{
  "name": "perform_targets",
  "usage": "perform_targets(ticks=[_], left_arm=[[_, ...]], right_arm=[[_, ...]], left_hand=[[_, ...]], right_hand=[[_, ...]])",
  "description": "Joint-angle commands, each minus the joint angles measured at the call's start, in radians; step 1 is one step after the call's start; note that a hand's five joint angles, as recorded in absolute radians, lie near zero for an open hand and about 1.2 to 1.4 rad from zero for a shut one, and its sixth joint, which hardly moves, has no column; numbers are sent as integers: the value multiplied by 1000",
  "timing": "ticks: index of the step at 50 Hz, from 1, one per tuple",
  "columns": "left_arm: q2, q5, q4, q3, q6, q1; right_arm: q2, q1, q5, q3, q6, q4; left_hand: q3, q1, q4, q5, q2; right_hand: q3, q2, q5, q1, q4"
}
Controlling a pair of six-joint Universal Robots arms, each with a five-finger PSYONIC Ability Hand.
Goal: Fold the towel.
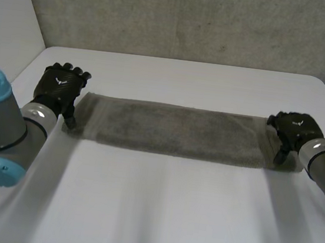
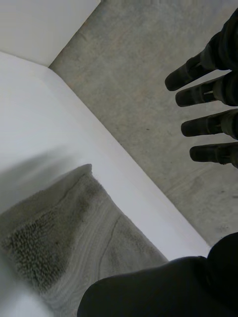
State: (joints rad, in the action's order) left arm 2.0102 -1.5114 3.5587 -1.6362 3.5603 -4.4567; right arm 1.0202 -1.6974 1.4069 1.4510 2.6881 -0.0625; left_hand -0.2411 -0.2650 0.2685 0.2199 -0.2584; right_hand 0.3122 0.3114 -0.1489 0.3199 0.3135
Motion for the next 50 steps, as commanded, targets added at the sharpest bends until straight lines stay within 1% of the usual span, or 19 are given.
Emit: perform_targets(ticks=[1, 6, 8, 10, 14, 16, 22, 28, 34, 38, 40, 41, 43, 44, 46, 47, 48, 49, 50], left_arm=[[-1, -1, 103, -53, -24, 0], [-1, -1, 106, -53, -26, -3], [1, -1, 106, -54, -26, -3], [1, -1, 108, -54, -24, -4], [1, -1, 108, -54, -25, -3], [1, -1, 108, -54, -26, -3], [-1, -1, 111, -60, -26, -3], [-1, -1, 111, -62, -25, -1], [-1, -1, 111, -62, -26, -1], [-1, -1, 111, -65, -25, 4], [-1, -1, 111, -65, -24, 4], [-1, -1, 111, -65, -24, 5], [-1, -1, 111, -65, -24, 5], [-1, -1, 111, -65, -24, 5], [-1, -1, 111, -65, -24, 5], [-1, -1, 111, -65, -24, 5], [-1, -1, 111, -65, -24, 5], [-1, -1, 111, -65, -24, 7], [-1, -1, 111, -65, -24, 7]], right_arm=[[-80, 19, -2, -4, -28, -31], [-126, 19, 9, -20, -48, -39], [-141, 21, 12, -30, -53, -52], [-143, 28, 12, -34, -53, -59], [-149, 53, 17, -40, -54, -63], [-167, 73, 29, -61, -57, -57], [-115, 140, 96, -70, -66, -57], [-34, 226, 99, -83, -123, -48], [-31, 226, 106, -193, -233, -36], [-26, 151, 93, -261, -280, -20], [-35, -9, 64, -343, -307, -23], [-35, -10, 64, -343, -307, -23], [-51, -138, 40, -411, -306, -23], [-51, -139, 40, -411, -306, -23], [-109, -262, 26, -452, -307, -25], [-109, -263, 26, -452, -307, -25], [-138, -334, 15, -466, -304, -25], [-138, -335, 15, -466, -304, -25], [-172, -407, 0, -478, -306, -26]], left_hand=[[63, 87, -90, -216, 80], [63, 87, -90, -216, 80], [63, 87, -90, -216, 80], [63, 87, -90, -216, 80], [63, 87, -90, -216, 80], [63, 87, -90, -216, 80], [63, 87, -90, -216, 80], [63, 87, -90, -216, 80], [63, 87, -90, -216, 80], [63, 87, -90, -216, 80], [63, 87, -90, -216, 80], [63, 87, -90, -216, 80], [63, 87, -90, -216, 80], [63, 87, -90, -216, 80], [63, 87, -90, -216, 80], [63, 87, -90, -216, 80], [63, 87, -90, -216, 80], [63, 87, -90, -216, 80], [63, 87, -90, -216, 80]], right_hand=[[81, 82, -70, 73, 80], [149, 149, -137, 141, 147], [379, 380, -368, 372, 378], [476, 477, -465, 469, 475], [560, 560, -548, 552, 558], [1081, 1082, -1070, 1073, 1080], [1084, 1085, -1073, 1076, 1083], [1084, 1085, -1073, 1076, 1083], [1084, 1085, -1073, 1076, 1083], [1084, 1085, -1073, 1076, 1083], [1084, 1085, -1073, 1076, 1083], [1084, 1085, -1073, 1076, 1083], [1084, 1085, -1073, 1076, 1083], [1084, 1085, -1073, 1076, 1083], [1084, 1085, -1073, 1076, 1083], [1084, 1085, -1073, 1076, 1083], [1084, 1085, -1073, 1076, 1083], [1084, 1085, -1073, 1076, 1083], [1084, 1085, -1073, 1076, 1083]])
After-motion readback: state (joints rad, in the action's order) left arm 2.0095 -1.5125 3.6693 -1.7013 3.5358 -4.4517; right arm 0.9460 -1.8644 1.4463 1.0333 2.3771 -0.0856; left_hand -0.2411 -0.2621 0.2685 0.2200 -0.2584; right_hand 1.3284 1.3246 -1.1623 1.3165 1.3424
